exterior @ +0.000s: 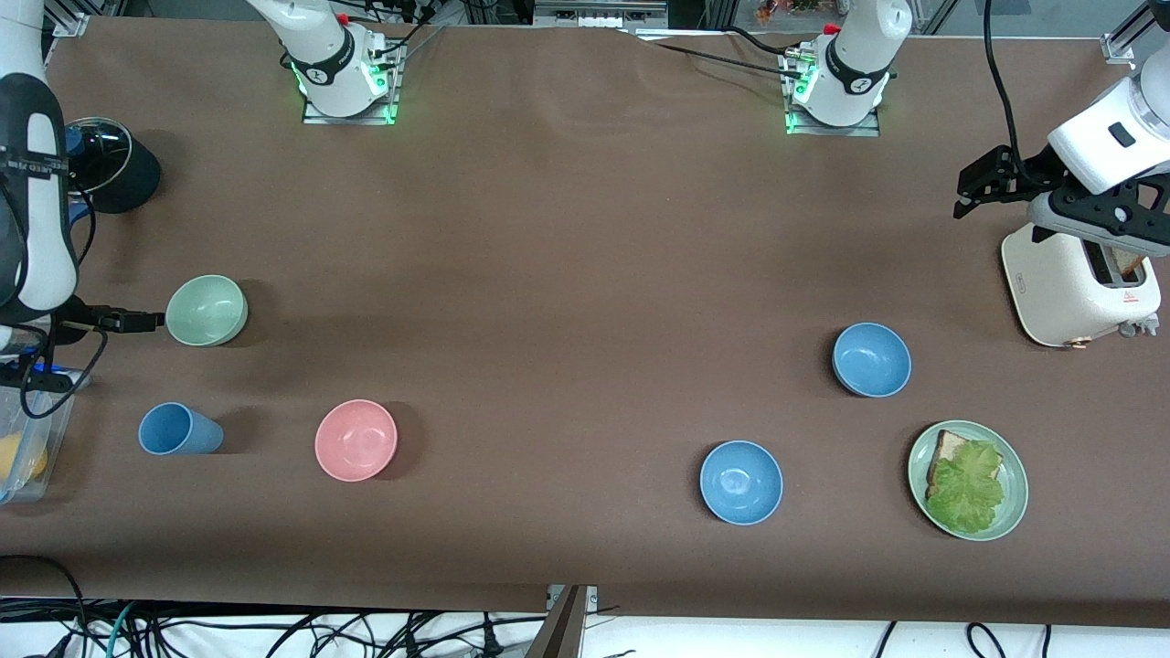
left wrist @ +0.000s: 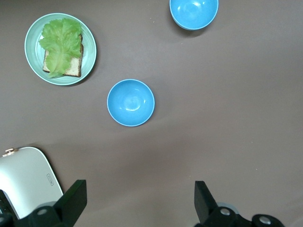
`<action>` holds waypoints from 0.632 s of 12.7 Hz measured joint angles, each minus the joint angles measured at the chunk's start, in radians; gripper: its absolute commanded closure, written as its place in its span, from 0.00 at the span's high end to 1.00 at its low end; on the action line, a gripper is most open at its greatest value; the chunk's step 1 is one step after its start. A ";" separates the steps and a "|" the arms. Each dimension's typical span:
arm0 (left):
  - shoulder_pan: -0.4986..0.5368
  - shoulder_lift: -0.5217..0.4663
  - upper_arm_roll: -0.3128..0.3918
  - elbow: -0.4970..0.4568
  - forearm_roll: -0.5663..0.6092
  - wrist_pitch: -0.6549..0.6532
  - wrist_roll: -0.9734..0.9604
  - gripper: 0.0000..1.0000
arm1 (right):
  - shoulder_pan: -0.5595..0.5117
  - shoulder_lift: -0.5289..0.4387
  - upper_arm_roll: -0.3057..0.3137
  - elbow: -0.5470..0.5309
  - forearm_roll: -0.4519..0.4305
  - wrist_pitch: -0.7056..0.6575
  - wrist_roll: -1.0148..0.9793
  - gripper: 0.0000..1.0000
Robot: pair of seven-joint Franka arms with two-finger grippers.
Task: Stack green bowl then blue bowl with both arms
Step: 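Lower the right gripper over the pale green bowl and grasp its rim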
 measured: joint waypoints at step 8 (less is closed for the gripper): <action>0.000 0.000 0.000 0.000 0.000 0.000 0.000 1.00 | -0.016 0.045 0.001 -0.144 0.044 0.176 -0.064 0.99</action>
